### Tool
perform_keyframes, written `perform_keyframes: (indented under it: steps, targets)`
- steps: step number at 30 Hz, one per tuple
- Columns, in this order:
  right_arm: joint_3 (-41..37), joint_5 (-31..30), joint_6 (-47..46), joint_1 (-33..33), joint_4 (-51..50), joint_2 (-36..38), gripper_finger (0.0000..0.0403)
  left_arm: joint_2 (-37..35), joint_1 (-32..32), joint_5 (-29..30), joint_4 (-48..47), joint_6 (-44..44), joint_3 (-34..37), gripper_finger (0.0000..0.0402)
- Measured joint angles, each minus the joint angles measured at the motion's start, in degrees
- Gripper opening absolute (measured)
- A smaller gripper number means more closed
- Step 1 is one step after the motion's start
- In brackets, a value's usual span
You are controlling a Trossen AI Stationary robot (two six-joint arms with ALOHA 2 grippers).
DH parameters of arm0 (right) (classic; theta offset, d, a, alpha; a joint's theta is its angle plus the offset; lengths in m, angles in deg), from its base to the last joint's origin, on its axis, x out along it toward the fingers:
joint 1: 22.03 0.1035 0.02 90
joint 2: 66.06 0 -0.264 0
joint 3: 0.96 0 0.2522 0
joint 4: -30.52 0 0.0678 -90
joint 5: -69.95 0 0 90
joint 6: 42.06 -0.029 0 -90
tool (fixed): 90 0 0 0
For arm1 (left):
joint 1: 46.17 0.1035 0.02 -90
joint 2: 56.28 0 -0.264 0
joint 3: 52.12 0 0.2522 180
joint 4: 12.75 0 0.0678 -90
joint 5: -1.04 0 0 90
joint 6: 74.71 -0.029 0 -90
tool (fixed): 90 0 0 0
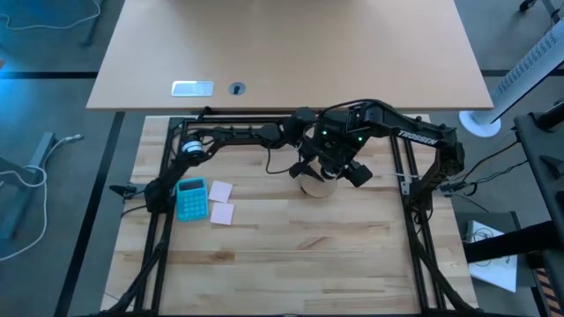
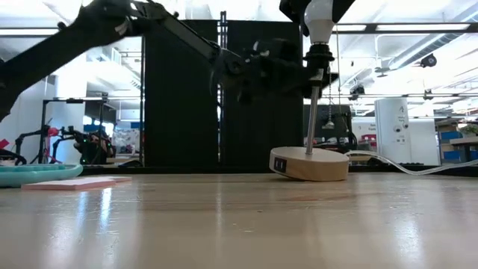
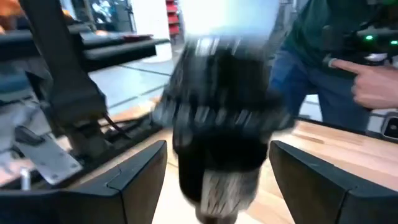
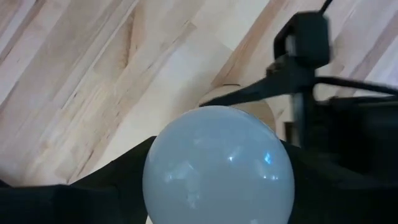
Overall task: Screw lightbulb
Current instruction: Remove the lightbulb from the lamp
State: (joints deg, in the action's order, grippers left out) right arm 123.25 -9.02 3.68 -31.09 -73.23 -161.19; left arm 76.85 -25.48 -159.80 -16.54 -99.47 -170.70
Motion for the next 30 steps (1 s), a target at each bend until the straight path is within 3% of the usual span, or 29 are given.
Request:
perform_keyframes:
  steps: [5,13,16,21,30]
  targets:
    - [0.0,0.0,-0.9,0.0,0.0,0.0,0.0256,2.9,0.1,-1.1,-1.5,-0.3,-4.4,0.0273]
    - [0.0,0.8,0.0,0.0,0.1,0.0,0.0261,3.0,0.1,-3.4,-1.4,-0.3,-5.2,0.0249]
    - [-0.1,0.9,0.2,0.0,0.1,0.0,0.0255,3.0,0.0,-3.0,-1.4,-0.3,-5.2,0.0222]
    - [-0.1,0.9,0.1,-0.1,-0.3,0.0,0.0259,3.1,0.0,-3.4,-1.7,0.9,-5.7,0.0138]
    - [0.6,-1.9,-5.0,-0.5,-0.7,0.5,0.0253,2.7,0.9,-3.0,-2.1,7.5,-5.8,0.0138]
